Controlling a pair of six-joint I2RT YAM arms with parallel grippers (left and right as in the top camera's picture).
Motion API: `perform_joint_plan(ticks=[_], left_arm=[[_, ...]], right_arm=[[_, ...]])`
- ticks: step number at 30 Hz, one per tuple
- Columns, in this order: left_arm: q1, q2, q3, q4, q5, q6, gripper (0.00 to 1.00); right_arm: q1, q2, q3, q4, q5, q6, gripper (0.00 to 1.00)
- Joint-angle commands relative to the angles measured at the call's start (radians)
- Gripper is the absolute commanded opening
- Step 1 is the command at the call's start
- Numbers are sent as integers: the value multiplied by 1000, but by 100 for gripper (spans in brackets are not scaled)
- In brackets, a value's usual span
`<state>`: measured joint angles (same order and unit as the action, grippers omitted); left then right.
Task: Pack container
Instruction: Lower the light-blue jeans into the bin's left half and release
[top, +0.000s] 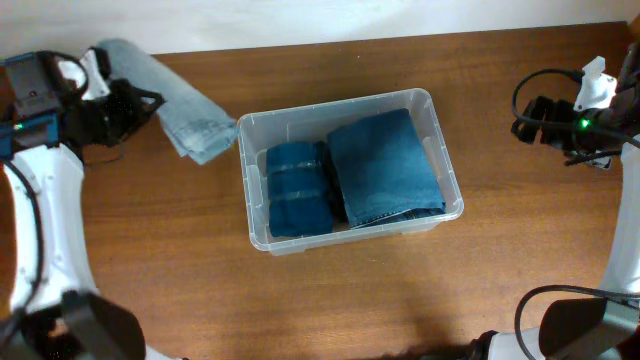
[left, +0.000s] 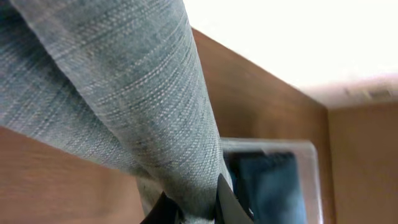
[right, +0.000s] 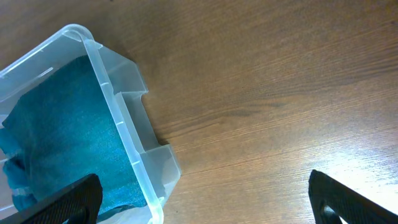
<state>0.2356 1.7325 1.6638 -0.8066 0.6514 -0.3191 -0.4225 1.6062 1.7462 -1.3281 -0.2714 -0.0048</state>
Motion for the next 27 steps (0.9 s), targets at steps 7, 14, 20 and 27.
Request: perform_joint_plan(ticks=[7, 14, 20, 27], left_arm=[[-413, -163, 10, -98, 59, 197, 1], [-618, -141, 6, -122, -73, 216, 1], [-671, -94, 6, -109, -43, 216, 0], [-714, -34, 6, -88, -23, 208, 1]], right_arm=[[4, 4, -6, 0, -9, -14, 98], [4, 4, -7, 0, -10, -14, 98], [4, 4, -7, 0, -10, -14, 98], [4, 4, -7, -1, -9, -14, 98]])
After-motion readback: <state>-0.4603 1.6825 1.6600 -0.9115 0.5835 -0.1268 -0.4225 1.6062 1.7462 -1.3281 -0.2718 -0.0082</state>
